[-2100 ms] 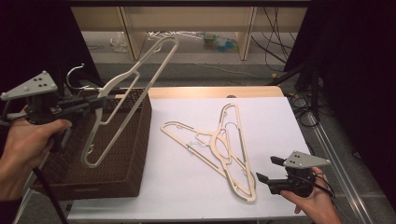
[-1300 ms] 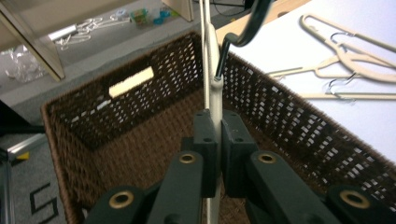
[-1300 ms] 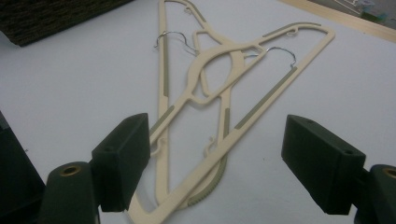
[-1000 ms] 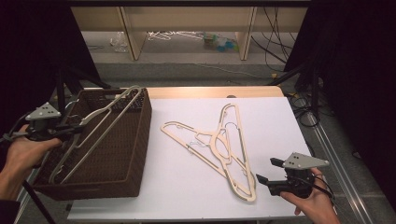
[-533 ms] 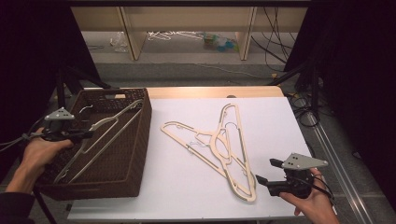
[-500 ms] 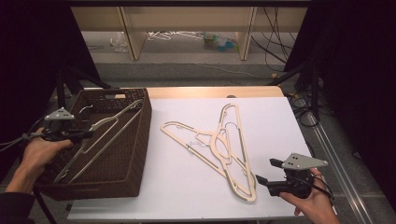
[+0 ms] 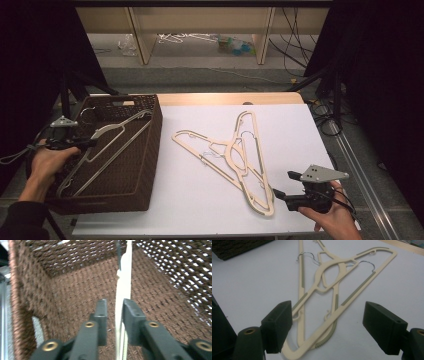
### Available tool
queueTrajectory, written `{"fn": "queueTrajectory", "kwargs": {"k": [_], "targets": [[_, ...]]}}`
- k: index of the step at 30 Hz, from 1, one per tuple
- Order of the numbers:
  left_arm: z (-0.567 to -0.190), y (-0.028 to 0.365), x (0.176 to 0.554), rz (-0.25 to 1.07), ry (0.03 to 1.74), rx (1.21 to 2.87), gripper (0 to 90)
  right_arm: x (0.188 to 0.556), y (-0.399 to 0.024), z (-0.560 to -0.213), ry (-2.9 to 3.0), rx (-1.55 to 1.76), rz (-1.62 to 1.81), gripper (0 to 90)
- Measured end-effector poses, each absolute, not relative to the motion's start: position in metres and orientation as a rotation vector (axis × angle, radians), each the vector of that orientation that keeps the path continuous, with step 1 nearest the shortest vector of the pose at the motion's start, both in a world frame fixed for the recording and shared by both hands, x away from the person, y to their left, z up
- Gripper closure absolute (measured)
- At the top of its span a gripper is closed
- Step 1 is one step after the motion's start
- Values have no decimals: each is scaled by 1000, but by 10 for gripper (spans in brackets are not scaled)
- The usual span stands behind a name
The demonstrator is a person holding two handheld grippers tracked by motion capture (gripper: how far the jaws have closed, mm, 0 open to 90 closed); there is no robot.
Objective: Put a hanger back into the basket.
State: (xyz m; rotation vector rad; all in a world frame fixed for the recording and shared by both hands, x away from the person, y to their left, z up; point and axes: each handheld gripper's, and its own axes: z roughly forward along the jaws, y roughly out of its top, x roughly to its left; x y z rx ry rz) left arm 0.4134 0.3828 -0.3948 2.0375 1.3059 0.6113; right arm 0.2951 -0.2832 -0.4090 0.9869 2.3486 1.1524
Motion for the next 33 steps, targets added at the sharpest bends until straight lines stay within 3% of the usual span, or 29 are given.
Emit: {"fn": "queueTrajectory", "kwargs": {"k": [6, 11, 20, 33], "targets": [[-390, 383, 412, 650, 1374, 2050, 476, 295, -282, -410, 2353, 995, 1153, 249], [-374, 367, 400, 747, 1439, 1940, 370, 296, -282, -412, 2356, 986, 1152, 249], [-349, 326, 375, 801, 1289, 1912, 322, 295, -281, -414, 2362, 1001, 1149, 249], [-335, 271, 320, 733, 1013, 1833, 296, 296, -281, -415, 2360, 992, 1161, 248]]}}
